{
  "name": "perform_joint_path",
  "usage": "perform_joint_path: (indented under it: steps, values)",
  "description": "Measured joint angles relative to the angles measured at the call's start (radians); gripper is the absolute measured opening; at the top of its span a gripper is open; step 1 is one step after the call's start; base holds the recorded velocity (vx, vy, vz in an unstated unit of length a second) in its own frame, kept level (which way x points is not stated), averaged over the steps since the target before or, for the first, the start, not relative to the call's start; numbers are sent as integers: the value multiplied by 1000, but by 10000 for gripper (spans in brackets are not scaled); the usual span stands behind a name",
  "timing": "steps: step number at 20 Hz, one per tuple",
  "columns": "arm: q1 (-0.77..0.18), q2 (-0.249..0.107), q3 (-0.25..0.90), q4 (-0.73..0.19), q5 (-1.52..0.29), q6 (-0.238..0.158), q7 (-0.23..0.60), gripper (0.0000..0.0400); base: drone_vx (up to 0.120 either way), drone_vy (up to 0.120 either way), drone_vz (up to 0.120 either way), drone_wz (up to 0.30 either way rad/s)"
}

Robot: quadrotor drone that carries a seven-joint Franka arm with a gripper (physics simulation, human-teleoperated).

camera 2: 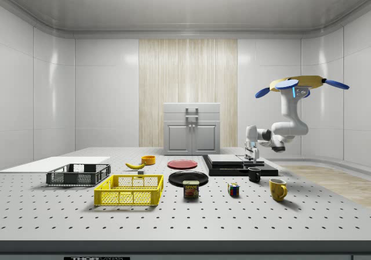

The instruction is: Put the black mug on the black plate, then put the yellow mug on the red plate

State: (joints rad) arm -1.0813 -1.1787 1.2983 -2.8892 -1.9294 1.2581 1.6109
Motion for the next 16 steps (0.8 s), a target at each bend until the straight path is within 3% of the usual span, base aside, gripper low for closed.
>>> perform_joint_path:
  steps: [5,16]
  values:
    - [-8,-24,7,2,12,22,7,400,0,0,-112,0]
    - [-8,-93,-80,21,-56,117,2,400,0,0,0,0]
